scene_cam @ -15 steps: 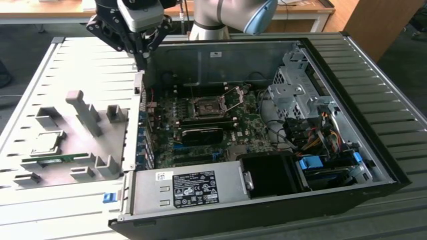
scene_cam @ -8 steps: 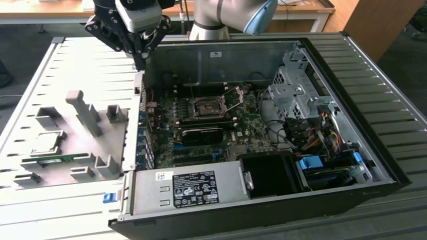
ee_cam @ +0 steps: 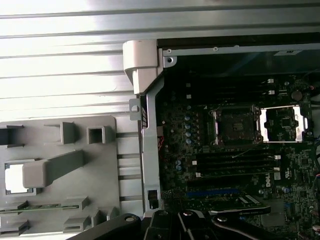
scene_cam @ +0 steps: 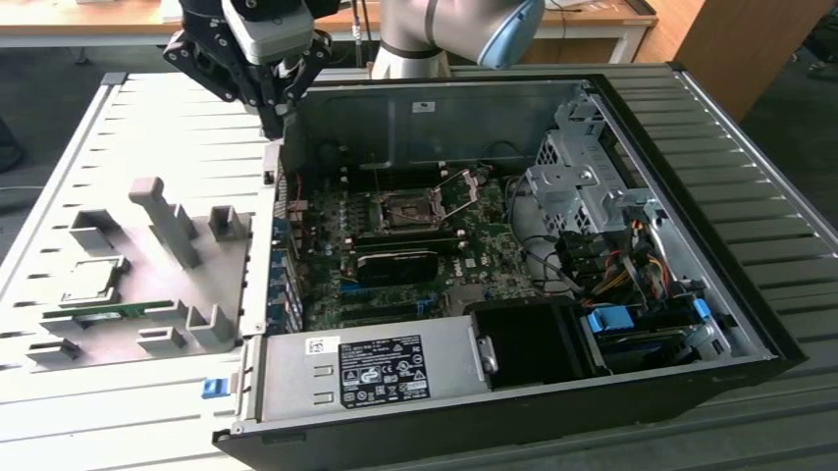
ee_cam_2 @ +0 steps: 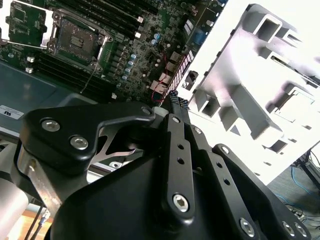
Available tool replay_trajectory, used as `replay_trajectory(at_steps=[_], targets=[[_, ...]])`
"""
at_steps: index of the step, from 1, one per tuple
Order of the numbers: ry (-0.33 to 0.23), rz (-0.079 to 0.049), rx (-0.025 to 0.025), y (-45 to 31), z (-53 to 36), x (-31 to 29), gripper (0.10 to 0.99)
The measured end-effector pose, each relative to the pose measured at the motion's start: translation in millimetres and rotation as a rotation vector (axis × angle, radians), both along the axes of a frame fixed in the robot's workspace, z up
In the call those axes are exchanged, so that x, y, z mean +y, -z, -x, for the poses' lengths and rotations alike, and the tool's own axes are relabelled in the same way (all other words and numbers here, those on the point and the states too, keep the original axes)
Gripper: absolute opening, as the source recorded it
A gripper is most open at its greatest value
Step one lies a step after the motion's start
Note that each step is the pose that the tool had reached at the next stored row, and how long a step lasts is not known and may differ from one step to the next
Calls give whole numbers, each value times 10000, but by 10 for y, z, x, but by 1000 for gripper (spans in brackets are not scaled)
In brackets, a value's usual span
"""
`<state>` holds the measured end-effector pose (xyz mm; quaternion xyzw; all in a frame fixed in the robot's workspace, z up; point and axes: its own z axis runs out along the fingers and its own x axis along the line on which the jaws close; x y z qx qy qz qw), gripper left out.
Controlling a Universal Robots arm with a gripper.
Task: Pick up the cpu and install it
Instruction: 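Reach for the cpu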
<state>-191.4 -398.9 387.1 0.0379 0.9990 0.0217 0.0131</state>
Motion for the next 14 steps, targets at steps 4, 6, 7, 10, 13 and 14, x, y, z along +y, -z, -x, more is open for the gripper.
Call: replay_trajectory(at_steps=[4, 6, 7, 10, 13, 14], targets=[[0, 0, 0, 2, 12, 0, 106], [0, 1, 1, 2, 17, 0, 106], [0, 0, 0, 3, 20, 0, 106], [0, 1, 1, 4, 29, 0, 106], [0, 0, 0, 6, 39, 0, 106], [0, 1, 1, 6, 41, 0, 106]])
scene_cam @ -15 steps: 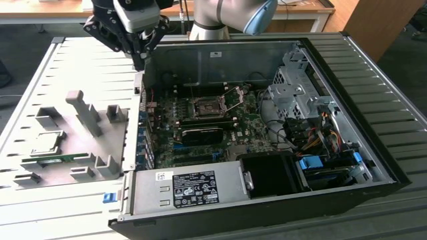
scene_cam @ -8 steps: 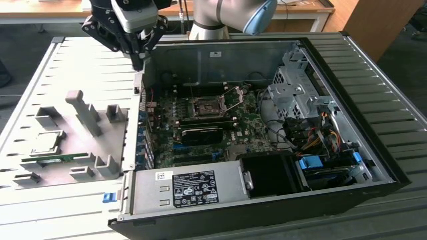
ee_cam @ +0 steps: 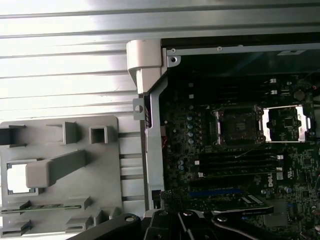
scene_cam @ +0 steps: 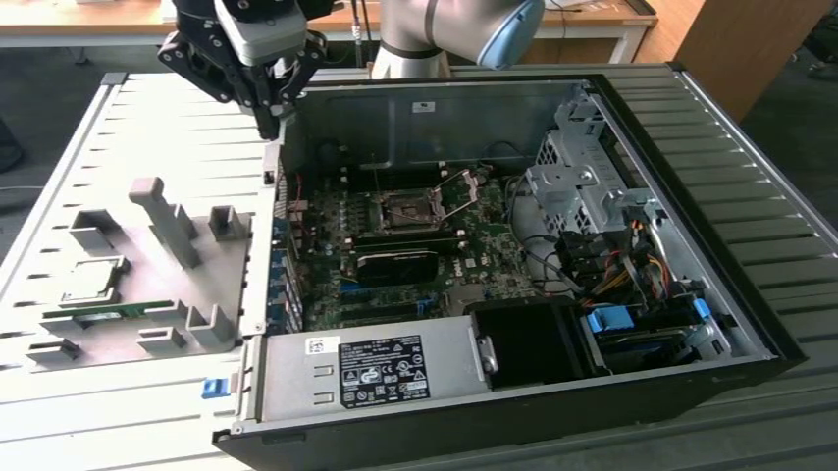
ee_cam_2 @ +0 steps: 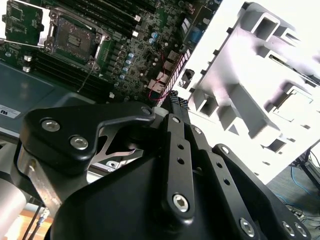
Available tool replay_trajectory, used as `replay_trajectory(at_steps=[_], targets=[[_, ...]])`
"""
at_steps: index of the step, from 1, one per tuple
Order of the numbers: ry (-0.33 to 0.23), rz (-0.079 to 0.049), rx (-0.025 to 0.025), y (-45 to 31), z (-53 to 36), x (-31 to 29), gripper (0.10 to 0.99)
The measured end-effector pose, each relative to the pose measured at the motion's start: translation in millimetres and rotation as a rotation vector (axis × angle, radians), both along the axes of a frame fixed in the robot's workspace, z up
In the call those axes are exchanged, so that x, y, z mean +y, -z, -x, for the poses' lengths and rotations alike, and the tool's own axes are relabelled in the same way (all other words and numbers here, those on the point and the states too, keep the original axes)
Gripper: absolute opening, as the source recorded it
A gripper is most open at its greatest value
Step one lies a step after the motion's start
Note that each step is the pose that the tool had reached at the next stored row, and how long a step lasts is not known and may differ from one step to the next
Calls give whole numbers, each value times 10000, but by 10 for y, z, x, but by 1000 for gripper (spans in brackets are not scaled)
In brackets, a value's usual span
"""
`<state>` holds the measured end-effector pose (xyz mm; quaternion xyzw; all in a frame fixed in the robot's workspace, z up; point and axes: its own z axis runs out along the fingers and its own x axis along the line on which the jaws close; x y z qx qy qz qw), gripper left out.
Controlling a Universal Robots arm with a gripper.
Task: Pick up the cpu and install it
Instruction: 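Reach for the cpu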
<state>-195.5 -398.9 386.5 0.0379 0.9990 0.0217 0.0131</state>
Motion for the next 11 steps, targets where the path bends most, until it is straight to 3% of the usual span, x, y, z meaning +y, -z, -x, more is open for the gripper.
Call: replay_trajectory(at_steps=[11], targets=[[0, 0, 0, 6, 30, 0, 106]])
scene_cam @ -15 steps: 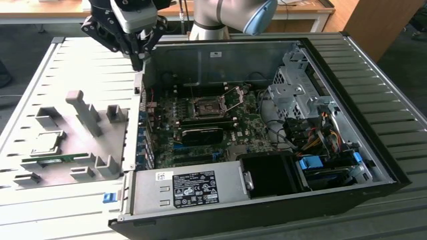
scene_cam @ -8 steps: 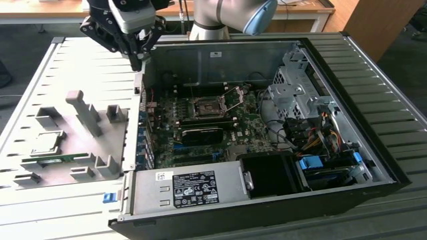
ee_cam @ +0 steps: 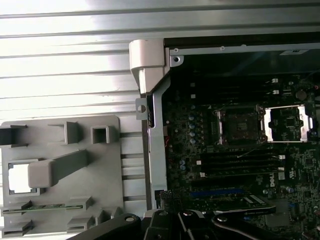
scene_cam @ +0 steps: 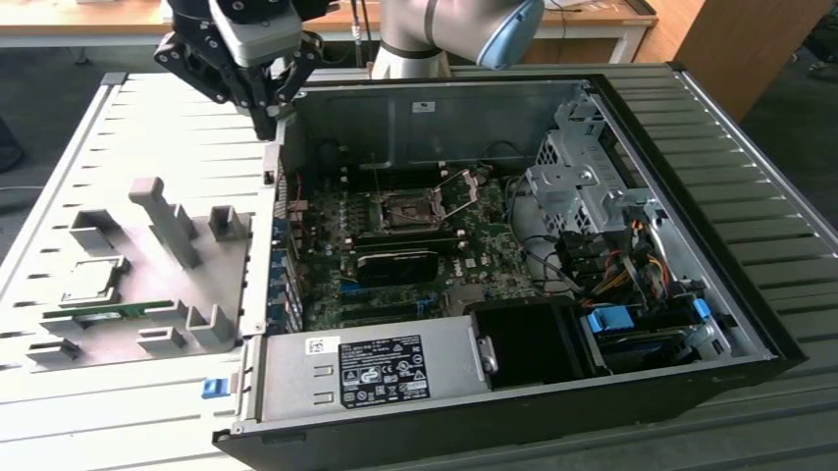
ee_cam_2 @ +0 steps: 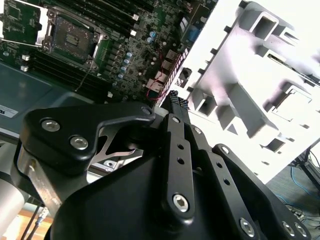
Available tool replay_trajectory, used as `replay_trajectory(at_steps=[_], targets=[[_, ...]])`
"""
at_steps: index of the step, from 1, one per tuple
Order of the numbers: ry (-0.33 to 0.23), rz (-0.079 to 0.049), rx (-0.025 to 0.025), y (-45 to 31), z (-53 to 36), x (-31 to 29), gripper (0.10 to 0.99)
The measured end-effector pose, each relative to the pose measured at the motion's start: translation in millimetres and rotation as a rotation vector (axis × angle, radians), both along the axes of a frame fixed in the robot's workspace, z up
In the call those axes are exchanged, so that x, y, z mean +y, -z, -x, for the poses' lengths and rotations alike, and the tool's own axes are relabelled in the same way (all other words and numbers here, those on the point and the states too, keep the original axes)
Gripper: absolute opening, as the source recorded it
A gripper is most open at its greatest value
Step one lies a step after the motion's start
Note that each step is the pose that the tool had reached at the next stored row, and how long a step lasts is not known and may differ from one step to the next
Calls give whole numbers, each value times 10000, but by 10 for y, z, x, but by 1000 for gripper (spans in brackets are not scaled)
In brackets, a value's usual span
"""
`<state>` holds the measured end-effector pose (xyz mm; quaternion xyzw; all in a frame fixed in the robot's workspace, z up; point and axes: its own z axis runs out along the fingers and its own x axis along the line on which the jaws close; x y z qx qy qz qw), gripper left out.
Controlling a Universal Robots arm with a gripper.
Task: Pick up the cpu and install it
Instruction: 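Reach for the cpu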
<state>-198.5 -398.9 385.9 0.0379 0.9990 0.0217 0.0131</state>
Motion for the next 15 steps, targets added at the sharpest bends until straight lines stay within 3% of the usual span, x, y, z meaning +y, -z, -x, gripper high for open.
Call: replay_trajectory(at_steps=[15], targets=[[0, -1, 0, 10, 42, 0, 106]])
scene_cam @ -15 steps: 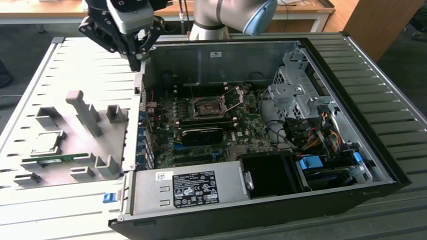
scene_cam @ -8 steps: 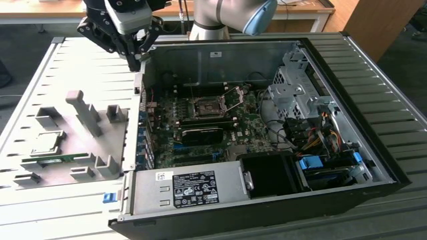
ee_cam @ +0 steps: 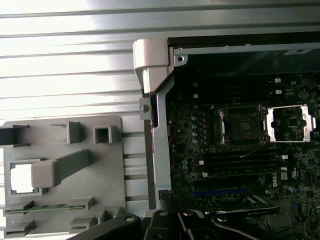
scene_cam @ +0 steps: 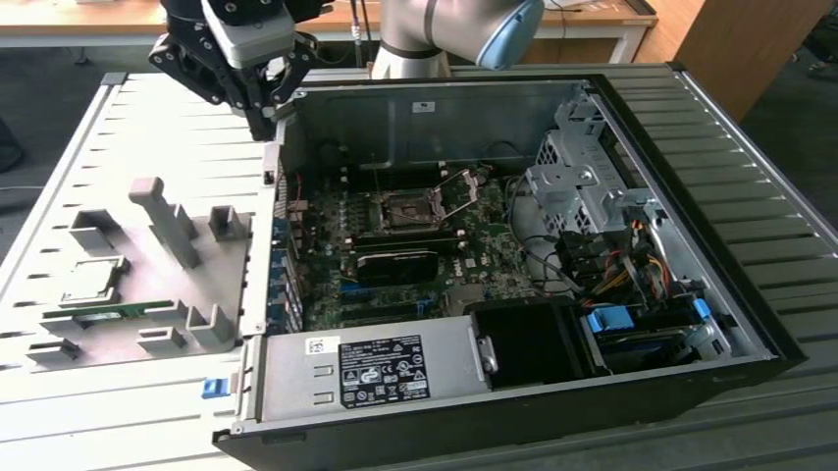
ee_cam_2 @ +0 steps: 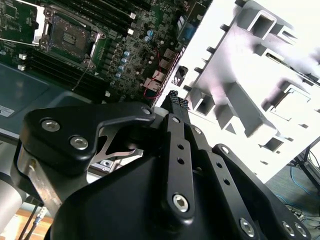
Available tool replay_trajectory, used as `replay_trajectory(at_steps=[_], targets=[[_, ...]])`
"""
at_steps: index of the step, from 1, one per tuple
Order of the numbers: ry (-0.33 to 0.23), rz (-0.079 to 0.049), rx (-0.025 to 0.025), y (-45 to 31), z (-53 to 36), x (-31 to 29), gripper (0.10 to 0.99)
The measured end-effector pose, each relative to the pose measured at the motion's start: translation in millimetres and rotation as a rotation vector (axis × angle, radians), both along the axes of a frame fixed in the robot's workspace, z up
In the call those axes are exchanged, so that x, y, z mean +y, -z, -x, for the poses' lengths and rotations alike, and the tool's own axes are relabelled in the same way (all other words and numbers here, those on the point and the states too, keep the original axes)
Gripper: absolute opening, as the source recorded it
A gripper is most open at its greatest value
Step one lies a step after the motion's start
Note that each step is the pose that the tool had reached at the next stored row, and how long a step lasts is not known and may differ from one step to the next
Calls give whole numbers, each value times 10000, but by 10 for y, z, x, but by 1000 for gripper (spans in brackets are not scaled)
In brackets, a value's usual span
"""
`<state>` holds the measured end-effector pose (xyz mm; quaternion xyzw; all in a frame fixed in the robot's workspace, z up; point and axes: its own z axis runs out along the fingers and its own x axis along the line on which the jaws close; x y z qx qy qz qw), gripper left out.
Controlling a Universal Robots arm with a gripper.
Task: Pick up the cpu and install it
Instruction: 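Reach for the cpu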
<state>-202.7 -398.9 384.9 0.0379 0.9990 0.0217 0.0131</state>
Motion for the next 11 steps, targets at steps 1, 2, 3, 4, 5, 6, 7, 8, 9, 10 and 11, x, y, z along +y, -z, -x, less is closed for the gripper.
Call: replay_trajectory(at_steps=[1, 2, 3, 4, 5, 6, 7, 8, 9, 10, 11], targets=[[0, 0, 0, 1, 3, 0, 106], [1, 0, -1, 2, 9, 0, 106], [0, 0, 0, 2, 12, 0, 106], [0, 0, 1, 3, 14, 0, 106], [0, 0, 0, 4, 18, 0, 106], [0, 0, 0, 4, 21, 0, 106], [0, 0, 0, 4, 24, 0, 106], [0, 0, 0, 5, 27, 0, 106], [0, 0, 0, 6, 30, 0, 106], [0, 0, 0, 6, 34, 0, 106], [0, 0, 0, 7, 37, 0, 106]])
